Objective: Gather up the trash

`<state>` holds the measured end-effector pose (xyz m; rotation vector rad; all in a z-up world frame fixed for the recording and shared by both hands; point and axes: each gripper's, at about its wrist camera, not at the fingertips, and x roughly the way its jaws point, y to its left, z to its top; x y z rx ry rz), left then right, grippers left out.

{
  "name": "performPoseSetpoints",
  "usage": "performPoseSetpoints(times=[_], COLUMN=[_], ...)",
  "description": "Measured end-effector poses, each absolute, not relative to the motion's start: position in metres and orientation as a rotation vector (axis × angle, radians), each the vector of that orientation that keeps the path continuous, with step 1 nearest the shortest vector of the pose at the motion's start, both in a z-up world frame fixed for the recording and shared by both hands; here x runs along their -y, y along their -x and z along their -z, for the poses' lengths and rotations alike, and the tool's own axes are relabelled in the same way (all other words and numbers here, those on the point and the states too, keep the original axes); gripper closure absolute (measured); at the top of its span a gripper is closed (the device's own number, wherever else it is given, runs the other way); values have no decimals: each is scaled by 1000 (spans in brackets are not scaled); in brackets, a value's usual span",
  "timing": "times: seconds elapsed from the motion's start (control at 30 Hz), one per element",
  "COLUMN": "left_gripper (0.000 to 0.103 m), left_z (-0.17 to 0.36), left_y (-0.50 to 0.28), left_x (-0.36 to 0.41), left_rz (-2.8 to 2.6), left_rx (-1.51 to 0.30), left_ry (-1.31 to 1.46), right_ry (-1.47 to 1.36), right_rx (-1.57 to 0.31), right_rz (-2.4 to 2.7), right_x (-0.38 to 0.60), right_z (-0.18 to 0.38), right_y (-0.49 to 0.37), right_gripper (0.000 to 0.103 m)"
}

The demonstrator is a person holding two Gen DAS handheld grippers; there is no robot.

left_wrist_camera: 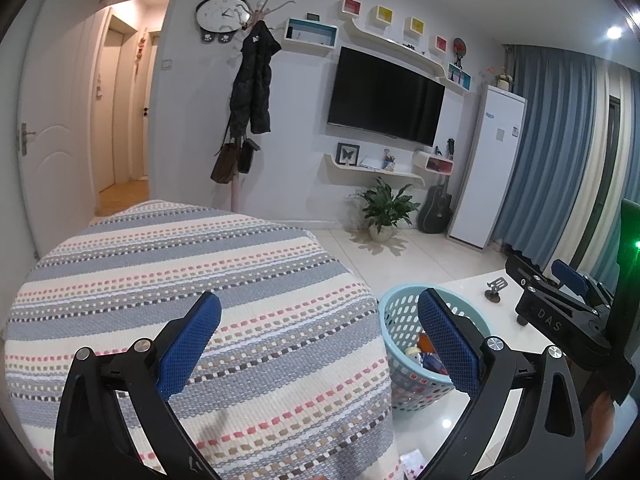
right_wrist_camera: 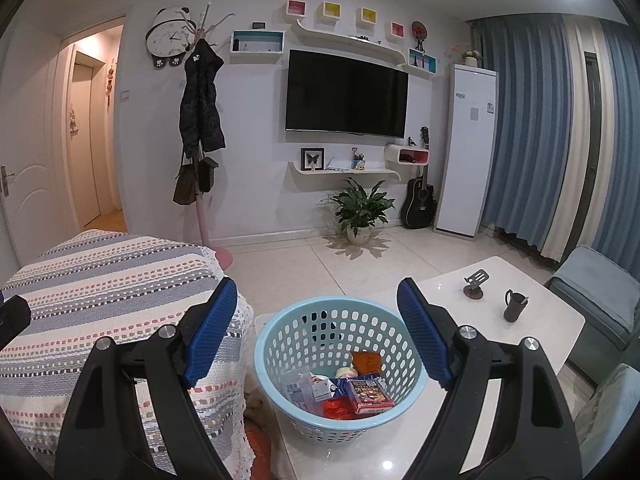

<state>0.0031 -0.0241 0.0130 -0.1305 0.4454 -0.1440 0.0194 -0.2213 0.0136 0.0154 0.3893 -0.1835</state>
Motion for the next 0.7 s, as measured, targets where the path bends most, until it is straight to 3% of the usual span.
performPoseSetpoints(times=[0.7], left_gripper=[8], left_z=[-12], left_y=[-3], left_x=[25], left_rz=[146], left_rx=[-454], left_ry=[119], right_ry=[-19], right_rx=[-411], right_rz=[179], right_x=[223], right_z=[-7], right_y=[-23], right_gripper=[25])
